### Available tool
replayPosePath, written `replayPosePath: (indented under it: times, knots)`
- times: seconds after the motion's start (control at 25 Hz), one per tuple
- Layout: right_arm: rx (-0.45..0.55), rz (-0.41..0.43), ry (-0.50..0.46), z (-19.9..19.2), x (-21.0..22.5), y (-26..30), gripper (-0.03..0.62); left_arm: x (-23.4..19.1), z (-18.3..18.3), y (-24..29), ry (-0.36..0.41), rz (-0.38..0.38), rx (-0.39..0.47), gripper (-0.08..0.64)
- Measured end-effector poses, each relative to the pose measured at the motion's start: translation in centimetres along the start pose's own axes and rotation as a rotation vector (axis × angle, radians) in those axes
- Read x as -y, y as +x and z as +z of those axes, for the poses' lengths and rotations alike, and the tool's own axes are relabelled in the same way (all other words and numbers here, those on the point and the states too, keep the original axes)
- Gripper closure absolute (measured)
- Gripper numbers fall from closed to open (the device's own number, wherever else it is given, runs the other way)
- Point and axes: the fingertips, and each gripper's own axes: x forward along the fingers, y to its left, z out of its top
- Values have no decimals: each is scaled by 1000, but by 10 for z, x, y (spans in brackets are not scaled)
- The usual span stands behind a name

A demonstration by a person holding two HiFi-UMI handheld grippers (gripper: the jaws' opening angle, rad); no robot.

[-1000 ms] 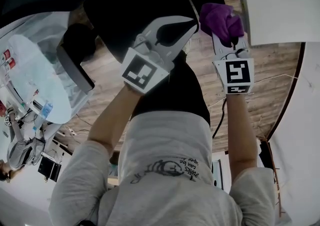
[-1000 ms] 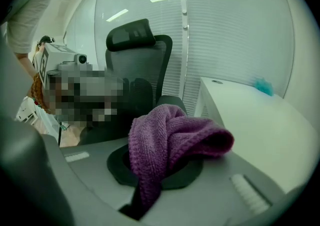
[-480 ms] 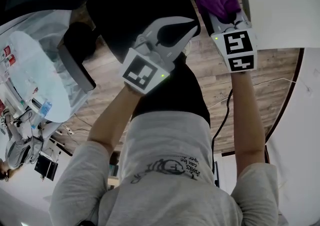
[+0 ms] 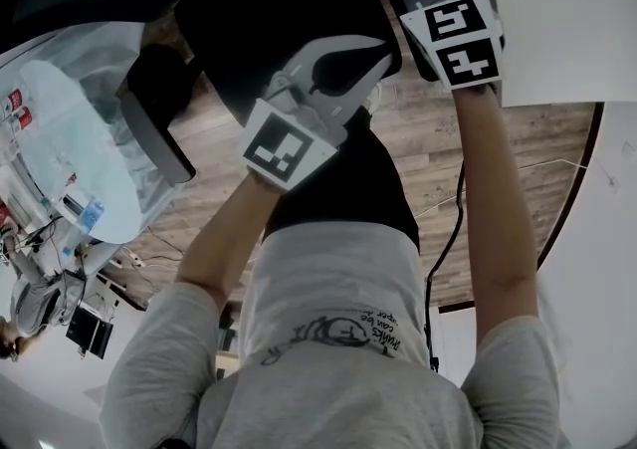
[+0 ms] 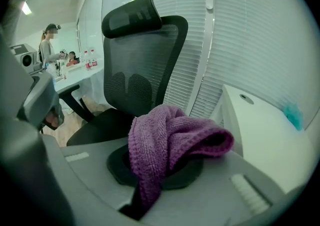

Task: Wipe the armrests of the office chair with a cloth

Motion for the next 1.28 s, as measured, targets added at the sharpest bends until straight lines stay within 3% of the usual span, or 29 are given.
replayPosePath:
  times: [0.28,0.56,1.28]
  knots:
    - [-7,1,-38,21,11,20,560,-1,2,0,2,5,-3,560]
    - [7,-1,-52,16,6,12,560,-2,0,0,0,7,-5,560]
    - [-25,-15,2,-56,-37,-57,560,0,-3,0,-7,-1,-4,560]
